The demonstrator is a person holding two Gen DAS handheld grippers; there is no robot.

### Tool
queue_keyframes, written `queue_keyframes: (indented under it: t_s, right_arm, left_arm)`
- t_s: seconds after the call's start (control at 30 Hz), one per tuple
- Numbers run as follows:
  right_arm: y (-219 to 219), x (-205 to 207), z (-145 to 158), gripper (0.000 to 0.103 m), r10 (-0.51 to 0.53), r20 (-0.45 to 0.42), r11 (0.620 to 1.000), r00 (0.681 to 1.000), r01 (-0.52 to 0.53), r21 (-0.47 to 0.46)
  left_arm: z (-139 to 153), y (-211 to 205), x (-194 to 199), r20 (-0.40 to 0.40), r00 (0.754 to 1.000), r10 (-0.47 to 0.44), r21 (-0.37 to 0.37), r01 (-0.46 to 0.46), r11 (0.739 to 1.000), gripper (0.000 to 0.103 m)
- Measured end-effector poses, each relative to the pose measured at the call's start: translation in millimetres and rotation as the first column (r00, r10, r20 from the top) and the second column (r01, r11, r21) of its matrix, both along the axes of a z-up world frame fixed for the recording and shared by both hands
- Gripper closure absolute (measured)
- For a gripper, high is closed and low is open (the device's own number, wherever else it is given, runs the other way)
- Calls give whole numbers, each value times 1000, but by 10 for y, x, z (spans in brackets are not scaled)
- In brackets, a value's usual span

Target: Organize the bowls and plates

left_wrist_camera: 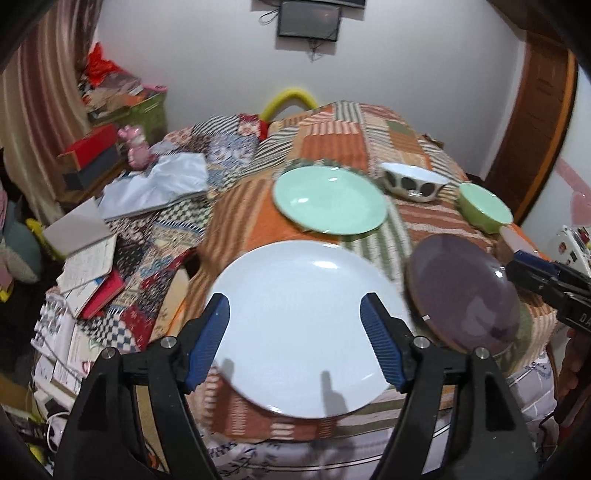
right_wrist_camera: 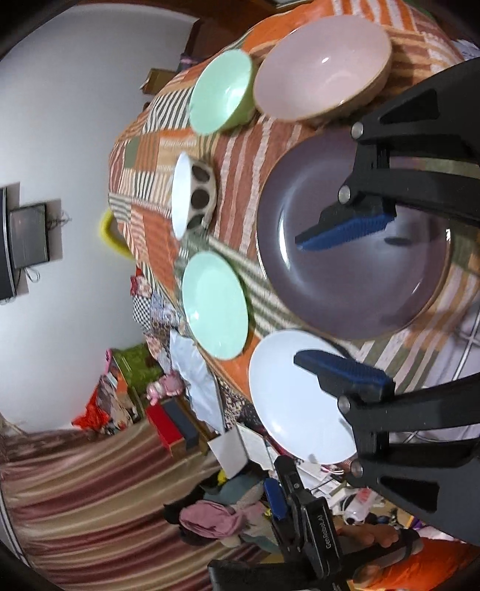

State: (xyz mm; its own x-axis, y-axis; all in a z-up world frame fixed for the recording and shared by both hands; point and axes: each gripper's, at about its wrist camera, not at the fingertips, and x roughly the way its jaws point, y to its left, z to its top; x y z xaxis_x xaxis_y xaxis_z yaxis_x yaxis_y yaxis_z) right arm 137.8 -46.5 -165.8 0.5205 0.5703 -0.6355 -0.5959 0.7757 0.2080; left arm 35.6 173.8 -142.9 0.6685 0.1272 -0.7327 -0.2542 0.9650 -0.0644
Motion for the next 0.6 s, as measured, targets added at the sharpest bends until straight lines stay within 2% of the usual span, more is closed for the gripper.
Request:
queue_keyframes:
  t_s: [0.23,0.47,0.6]
  right_arm:
    - [448,63,-120,48,84,-18,994,996,-85,-65]
    - [823,225,-370,48,141,-80,979,987,-151,-136]
    - [958,278,-470,48,167,-108,970,980,-183,-160]
  left_arm:
    - [-253,384,-63,-67,995,70,-42,-72,996,30]
    - [-553,628,-18,-130,988,81,-103,-94,990,30]
    - [-685,705,32,-159,985,59,-150,-84,985,44]
